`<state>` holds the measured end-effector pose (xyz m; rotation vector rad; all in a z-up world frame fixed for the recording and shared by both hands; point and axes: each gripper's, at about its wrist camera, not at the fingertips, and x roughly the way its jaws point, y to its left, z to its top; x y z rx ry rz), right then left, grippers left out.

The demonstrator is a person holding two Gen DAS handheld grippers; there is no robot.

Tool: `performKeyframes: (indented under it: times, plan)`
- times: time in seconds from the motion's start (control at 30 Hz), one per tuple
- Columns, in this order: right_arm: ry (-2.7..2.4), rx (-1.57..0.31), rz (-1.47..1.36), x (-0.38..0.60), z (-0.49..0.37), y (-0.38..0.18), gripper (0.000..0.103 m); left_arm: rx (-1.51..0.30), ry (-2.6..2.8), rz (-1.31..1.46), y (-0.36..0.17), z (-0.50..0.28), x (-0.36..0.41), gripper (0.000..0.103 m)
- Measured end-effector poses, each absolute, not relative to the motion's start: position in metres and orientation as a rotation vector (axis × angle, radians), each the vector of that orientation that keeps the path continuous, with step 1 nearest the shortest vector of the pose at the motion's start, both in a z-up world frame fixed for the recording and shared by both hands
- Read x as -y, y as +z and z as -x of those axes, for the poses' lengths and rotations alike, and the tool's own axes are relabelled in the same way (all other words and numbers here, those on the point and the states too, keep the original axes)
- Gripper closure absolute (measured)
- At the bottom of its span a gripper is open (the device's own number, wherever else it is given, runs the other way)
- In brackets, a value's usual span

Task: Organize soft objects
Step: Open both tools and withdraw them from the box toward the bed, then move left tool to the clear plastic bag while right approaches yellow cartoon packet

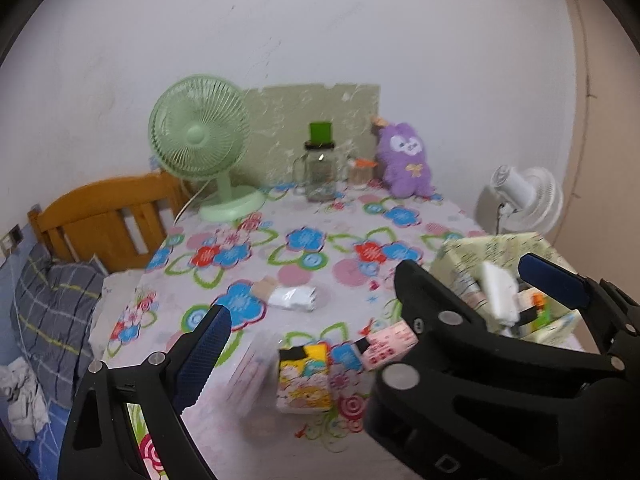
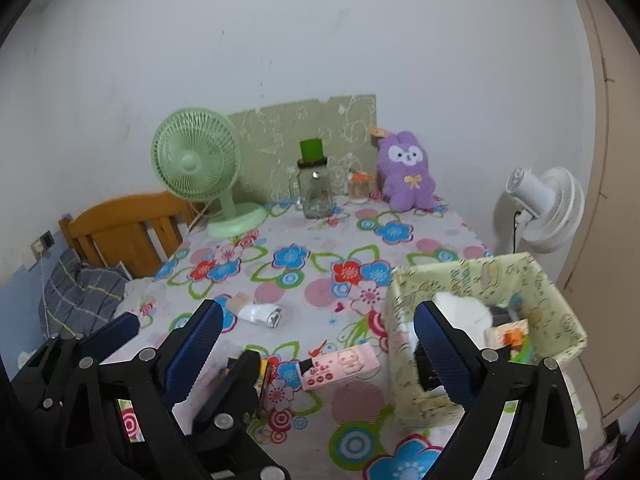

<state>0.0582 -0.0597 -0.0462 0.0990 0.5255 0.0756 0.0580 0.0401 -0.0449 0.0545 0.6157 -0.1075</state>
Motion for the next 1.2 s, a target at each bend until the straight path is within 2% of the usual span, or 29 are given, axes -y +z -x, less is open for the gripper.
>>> performKeyframes:
  times: [0.7, 0.9, 1.03, 1.2]
  plan:
    - [0.138, -0.683, -0.097, 0.025, -0.106, -0.112, 0.014, -0.758, -0.005, 0.004, -0.111, -0.097, -0.082, 0.008]
    - [0.117, -0.735, -0.086, 0.023, -0.120, -0.130, 0.016, -0.804, 0.007, 0.024, -0.129, -0.108, -0.090, 0.014]
    - [0.082, -0.758, -0.105, 0.027, -0.125, -0.140, 0.023, -0.828, -0.010, 0.032, -0.137, -0.111, -0.088, 0.016]
    - [0.058, -0.803, -0.121, 0.031, -0.130, -0.150, 0.023, -0.851, -0.052, 0.021, -0.140, -0.108, -0.078, 0.017]
